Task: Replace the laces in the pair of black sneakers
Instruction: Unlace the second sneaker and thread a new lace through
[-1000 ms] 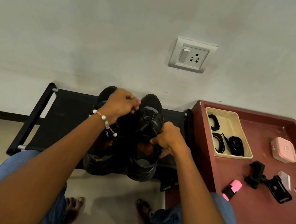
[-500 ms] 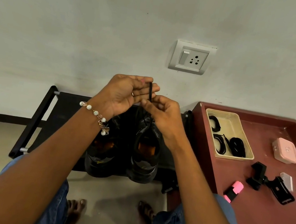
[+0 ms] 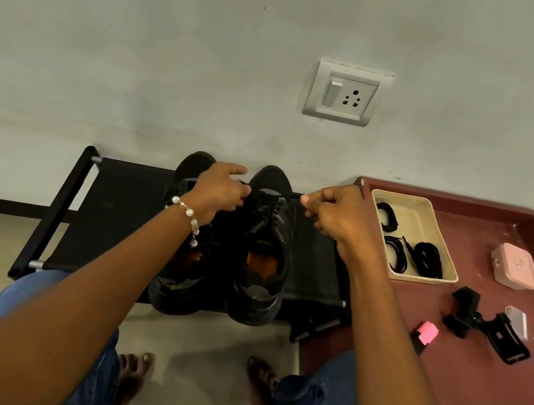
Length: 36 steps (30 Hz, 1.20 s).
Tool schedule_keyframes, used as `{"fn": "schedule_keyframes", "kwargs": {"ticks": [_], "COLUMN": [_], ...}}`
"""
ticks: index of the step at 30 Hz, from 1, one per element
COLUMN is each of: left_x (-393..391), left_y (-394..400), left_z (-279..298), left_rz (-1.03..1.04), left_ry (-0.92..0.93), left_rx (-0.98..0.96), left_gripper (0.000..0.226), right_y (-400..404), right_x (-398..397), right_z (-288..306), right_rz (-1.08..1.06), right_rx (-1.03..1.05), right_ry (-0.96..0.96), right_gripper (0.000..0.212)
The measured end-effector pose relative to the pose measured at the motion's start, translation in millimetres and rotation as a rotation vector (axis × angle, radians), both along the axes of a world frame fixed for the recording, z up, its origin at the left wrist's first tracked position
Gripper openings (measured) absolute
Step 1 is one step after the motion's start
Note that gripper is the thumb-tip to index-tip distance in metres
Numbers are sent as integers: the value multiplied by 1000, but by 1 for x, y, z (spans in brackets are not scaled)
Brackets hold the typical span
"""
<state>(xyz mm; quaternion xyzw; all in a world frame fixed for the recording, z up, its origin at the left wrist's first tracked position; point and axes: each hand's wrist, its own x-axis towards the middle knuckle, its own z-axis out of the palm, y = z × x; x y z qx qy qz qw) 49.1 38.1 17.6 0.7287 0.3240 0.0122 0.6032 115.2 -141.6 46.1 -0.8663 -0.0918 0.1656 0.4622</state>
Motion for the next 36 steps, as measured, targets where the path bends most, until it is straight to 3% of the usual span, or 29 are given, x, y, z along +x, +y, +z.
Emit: {"fn": "schedule_keyframes", "kwargs": {"ticks": [2, 5, 10, 15, 17, 20, 23, 29, 32, 36], "left_x": [-2, -5, -6, -7, -9, -10, -10, -15, -12, -14], "left_y": [-6, -15, -14, 1, 2, -4, -16, -28, -27, -30], "left_z": [1, 9, 5, 4, 2, 2, 3, -7, -11, -22], "left_rz": [-190, -399, -294, -186, -206, -356, -525, -290, -356, -421], "left_ry": [-45, -144, -169, -71, -14, -51, -247, -358, -283, -200], "left_rx": [278, 345, 445, 504, 664, 922, 755, 501, 594, 740], "left_gripper": [42, 31, 12, 11, 15, 43, 45, 13, 8, 12], "right_y": [7, 15, 15, 13, 17, 23, 25, 16, 13, 15], "right_x": [-1, -7, -13, -10, -10, -13, -15, -17, -13, -15], "right_z": [-4, -5, -2, -3, -6, -8, -7, -10, -17, -33], "right_rz": [52, 165, 55, 21, 80, 90, 32, -39, -34, 169], "right_rx": [-40, -68, 79, 99, 57, 42, 79, 156, 61, -323], "right_ry": [2, 35, 126, 96, 72, 81, 98, 172, 160, 119], "right_gripper": [9, 15, 2, 9, 17, 13, 15, 31, 34, 46]}}
